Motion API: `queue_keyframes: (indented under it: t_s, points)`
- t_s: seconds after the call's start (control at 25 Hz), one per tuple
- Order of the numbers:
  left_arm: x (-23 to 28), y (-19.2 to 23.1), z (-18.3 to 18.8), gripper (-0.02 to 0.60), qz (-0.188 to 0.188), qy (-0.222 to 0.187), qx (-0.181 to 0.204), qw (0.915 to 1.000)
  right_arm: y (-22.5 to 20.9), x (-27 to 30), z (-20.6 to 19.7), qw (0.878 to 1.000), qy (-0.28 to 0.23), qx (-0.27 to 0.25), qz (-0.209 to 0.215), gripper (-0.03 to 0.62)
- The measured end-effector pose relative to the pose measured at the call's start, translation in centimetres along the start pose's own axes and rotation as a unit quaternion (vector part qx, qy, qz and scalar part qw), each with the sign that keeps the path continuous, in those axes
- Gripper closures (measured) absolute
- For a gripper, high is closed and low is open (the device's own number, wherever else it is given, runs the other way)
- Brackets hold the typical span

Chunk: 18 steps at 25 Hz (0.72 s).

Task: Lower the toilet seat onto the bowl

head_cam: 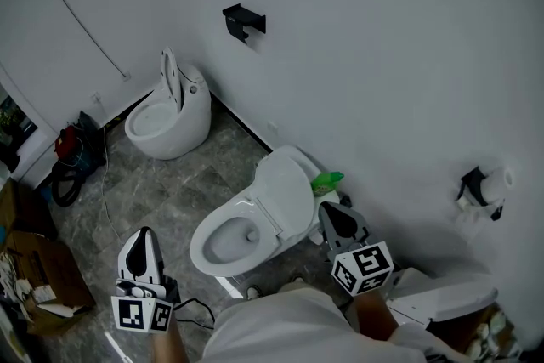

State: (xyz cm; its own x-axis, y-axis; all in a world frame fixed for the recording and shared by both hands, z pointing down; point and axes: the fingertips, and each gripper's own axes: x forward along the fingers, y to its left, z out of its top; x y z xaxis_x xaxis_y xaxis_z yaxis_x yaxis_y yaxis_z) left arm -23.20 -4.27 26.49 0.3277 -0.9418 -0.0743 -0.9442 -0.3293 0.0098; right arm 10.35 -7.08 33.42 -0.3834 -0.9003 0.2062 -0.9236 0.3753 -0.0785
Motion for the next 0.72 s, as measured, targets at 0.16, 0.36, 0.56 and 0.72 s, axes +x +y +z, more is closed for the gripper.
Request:
queue_keyframes:
  t_s: [0.16, 0.36, 0.56, 0.72]
  points:
    - [-0.1, 0.3, -0.3, 0.575, -0.003, 0.0, 0.001, 1.0, 1.0, 0.5, -0.1, 1.0, 0.0, 0.0, 0.006, 0.597]
    - [-0.1, 0.7, -0.4, 0.575, -0.009, 0.001, -0.001, 1.0, 1.9, 0.7, -0.2, 1.0, 0.003, -0.007, 0.007, 0.597]
    - [-0.2, 0.5, -1.0, 0.575, -0.02, 0.006, 0.003, 0.9998, 1.8, 0.8, -0.3, 1.0, 0.004, -0.019, -0.014, 0.597]
    - [-0.4, 1.0, -1.3, 0.575, -0.022, 0.008, 0.002, 0.9997, 2.2, 1.0, -0.2, 1.0, 0.001, -0.021, -0.02, 0.597]
